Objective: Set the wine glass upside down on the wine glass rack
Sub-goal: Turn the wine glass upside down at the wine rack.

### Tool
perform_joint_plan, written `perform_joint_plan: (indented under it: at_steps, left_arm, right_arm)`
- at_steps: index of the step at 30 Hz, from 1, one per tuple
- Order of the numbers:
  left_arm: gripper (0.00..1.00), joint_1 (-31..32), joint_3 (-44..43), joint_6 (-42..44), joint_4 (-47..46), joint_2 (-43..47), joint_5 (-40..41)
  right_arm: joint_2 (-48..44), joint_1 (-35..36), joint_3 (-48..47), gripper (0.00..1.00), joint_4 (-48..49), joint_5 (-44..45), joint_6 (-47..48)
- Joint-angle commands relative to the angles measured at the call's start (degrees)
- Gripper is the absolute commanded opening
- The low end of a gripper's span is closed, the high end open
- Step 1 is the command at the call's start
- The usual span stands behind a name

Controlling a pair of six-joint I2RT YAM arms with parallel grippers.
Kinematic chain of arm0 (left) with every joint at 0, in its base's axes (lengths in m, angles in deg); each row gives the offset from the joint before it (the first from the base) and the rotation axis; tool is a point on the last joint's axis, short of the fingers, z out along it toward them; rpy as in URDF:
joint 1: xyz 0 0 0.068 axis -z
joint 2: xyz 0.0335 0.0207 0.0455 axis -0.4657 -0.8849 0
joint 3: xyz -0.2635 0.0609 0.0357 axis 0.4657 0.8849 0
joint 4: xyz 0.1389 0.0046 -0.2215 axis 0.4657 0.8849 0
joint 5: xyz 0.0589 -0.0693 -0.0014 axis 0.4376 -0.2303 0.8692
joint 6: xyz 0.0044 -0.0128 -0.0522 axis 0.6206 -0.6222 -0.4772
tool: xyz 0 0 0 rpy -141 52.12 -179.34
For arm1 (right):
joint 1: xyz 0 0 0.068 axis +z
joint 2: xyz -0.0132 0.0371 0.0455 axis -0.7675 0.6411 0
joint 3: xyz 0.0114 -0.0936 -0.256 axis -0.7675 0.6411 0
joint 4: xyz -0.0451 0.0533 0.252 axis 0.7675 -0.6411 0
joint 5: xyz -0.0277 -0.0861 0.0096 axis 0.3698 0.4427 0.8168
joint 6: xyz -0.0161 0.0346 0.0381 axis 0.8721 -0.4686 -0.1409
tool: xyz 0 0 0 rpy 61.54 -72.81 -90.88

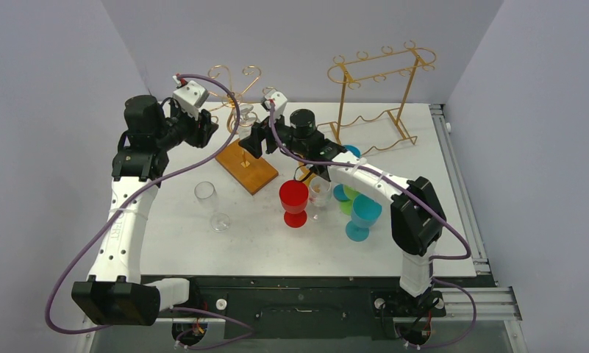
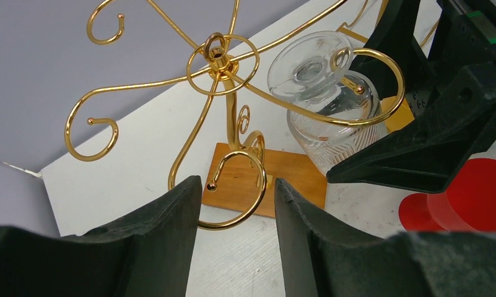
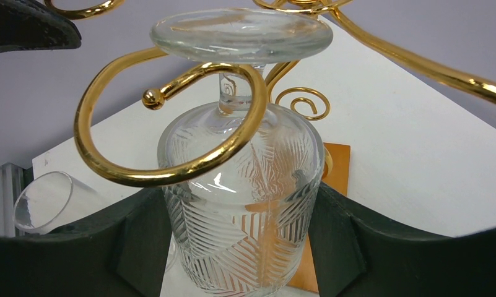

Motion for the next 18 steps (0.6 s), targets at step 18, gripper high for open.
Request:
perform_joint_plan:
  at_steps: [18]
  left_arm:
    - [0.42,1.42,-2.04,0.76,-1.65,-1.78,4.03]
  right_arm:
    - [-6.82,2.3,6.89,0.0,14.05,2.81,3.44]
